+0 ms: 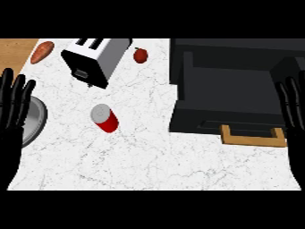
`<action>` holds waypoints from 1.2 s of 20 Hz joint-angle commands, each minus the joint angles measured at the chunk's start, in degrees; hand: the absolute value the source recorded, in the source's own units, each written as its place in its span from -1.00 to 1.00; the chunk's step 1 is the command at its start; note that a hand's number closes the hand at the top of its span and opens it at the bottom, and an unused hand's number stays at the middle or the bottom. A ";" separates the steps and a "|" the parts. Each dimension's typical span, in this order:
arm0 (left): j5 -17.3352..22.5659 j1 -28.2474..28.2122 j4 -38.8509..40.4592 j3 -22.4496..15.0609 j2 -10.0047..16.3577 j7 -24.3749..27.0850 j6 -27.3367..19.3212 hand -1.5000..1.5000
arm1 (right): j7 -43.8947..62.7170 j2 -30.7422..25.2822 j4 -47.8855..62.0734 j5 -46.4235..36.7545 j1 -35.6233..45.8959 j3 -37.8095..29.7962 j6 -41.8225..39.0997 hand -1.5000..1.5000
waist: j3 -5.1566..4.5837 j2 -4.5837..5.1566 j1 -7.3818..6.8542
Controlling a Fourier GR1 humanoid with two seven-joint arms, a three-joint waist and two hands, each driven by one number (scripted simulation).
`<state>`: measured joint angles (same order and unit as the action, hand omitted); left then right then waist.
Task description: Pick up the can, place it into the drawer and close the drawer
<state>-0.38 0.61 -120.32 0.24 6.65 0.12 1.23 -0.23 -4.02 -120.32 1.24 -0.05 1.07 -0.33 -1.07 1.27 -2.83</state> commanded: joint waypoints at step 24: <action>-18.65 -8.63 -16.05 -12.26 -5.53 -35.21 -12.75 -1.00 | 7.31 -3.42 -2.10 9.37 -16.26 -17.01 -5.42 -1.00 | 1.09 -1.40 2.86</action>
<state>-18.17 -4.03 -130.38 -10.41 0.72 -32.22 -12.37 9.31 -6.75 -122.85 8.42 -13.61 -13.11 -2.73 0.02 -0.11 0.15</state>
